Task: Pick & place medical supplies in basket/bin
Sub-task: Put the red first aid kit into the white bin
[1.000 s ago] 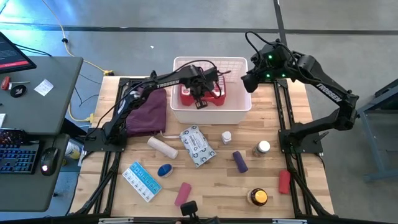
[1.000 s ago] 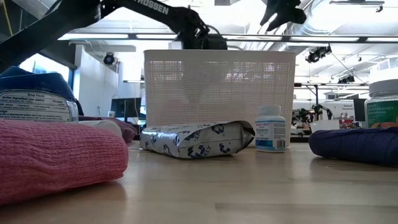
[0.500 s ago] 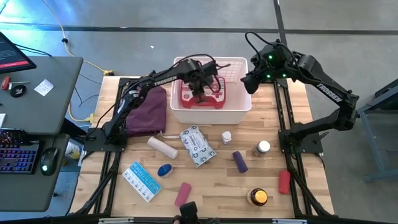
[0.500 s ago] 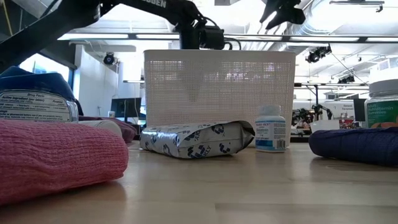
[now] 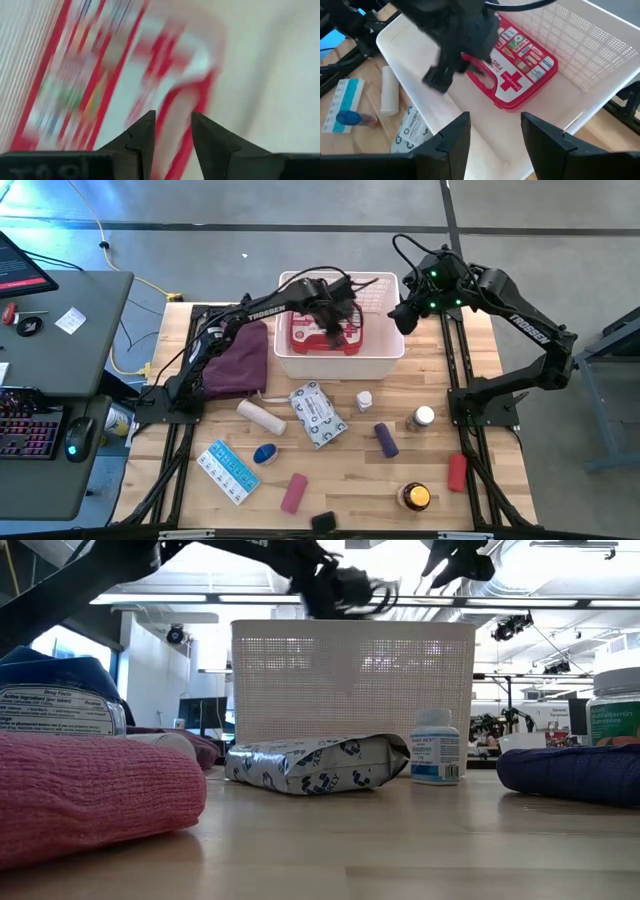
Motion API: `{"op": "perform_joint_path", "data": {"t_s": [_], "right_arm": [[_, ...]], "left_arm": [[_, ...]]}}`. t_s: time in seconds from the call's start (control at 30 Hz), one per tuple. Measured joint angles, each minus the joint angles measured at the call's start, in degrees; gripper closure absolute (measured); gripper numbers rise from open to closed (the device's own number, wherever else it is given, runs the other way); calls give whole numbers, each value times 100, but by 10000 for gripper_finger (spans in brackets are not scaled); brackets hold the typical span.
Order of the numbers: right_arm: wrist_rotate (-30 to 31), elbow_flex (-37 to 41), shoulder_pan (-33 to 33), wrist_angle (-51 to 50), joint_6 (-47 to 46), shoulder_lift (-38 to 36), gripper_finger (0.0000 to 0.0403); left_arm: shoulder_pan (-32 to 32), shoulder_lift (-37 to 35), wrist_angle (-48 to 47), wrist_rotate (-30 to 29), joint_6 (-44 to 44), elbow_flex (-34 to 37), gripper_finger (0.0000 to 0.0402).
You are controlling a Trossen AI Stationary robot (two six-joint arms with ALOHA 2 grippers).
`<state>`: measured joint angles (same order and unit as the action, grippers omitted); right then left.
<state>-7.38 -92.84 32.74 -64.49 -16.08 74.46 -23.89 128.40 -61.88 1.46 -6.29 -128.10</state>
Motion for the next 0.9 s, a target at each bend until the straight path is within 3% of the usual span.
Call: {"op": "perform_joint_path", "data": {"t_s": [0.13,0.27,0.4,0.53,0.67,0.9], "right_arm": [[-129,0,-1,-2,-90,0,235],[-269,0,-18,-27,-222,-36,235],[-198,0,-63,-42,-319,-115,236],[-114,0,-65,-43,-312,-189,236],[78,0,-65,-44,-300,-227,235],[84,0,-60,-44,-201,-227,236]], "left_arm": [[126,4,1286,320,-395,280,241],[180,7,1912,-213,-597,782,241],[123,11,1847,-777,-736,1276,241],[-8,-35,1607,-904,-735,1470,241],[-82,-36,1424,-907,-723,1468,241],[-82,57,1108,-1126,-749,857,241]]}}
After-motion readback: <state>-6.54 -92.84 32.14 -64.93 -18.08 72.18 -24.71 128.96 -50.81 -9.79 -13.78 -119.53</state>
